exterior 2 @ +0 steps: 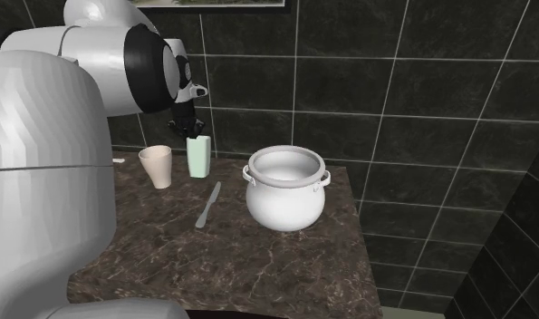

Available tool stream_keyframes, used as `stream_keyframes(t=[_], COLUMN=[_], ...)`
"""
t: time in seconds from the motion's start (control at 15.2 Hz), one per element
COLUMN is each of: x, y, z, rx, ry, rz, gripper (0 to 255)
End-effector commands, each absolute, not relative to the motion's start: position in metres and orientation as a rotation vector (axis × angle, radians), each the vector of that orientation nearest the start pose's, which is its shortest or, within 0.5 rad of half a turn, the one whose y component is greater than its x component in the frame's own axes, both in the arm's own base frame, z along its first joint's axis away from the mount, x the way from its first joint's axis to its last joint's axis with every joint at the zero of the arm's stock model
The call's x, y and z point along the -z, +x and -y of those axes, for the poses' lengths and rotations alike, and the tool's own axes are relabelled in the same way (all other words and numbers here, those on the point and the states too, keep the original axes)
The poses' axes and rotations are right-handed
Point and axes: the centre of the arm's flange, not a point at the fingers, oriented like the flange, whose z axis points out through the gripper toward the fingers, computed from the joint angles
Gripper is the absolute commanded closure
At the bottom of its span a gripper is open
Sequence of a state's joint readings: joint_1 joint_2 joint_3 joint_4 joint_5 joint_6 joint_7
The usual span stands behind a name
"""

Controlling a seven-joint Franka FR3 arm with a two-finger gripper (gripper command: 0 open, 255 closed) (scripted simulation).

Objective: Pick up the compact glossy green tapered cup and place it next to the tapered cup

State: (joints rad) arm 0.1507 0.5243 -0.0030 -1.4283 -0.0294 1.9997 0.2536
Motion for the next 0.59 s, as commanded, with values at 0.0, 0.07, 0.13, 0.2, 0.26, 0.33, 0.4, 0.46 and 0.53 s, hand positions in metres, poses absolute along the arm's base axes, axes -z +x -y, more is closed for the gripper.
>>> stream_keyframes(t=[0.0, 0.07, 0.13, 0.2, 0.26, 0.33, 0.4, 0.46, 0.53], x=[-0.3938, -0.3938, -0.3938, -0.3938, -0.3938, -0.3938, -0.3938, -0.3939, -0.3939], y=[0.7021, 0.7021, 0.7021, 0.7021, 0.7021, 0.7021, 0.7022, 0.7022, 0.7022], z=[-0.1034, -0.1034, -0.1034, -0.1034, -0.1034, -0.1034, -0.1034, -0.1034, -0.1034], rx=[0.084, 0.084, 0.084, 0.084, 0.084, 0.084, 0.084, 0.084, 0.084], ry=[-3.155, -3.155, -3.155, -3.155, -3.155, -3.155, -3.155, -3.155, -3.155], rz=[-0.148, -0.148, -0.148, -0.148, -0.148, -0.148, -0.148, -0.148, -0.148], gripper=[255, 255, 255, 255, 255, 255, 0, 0, 0])
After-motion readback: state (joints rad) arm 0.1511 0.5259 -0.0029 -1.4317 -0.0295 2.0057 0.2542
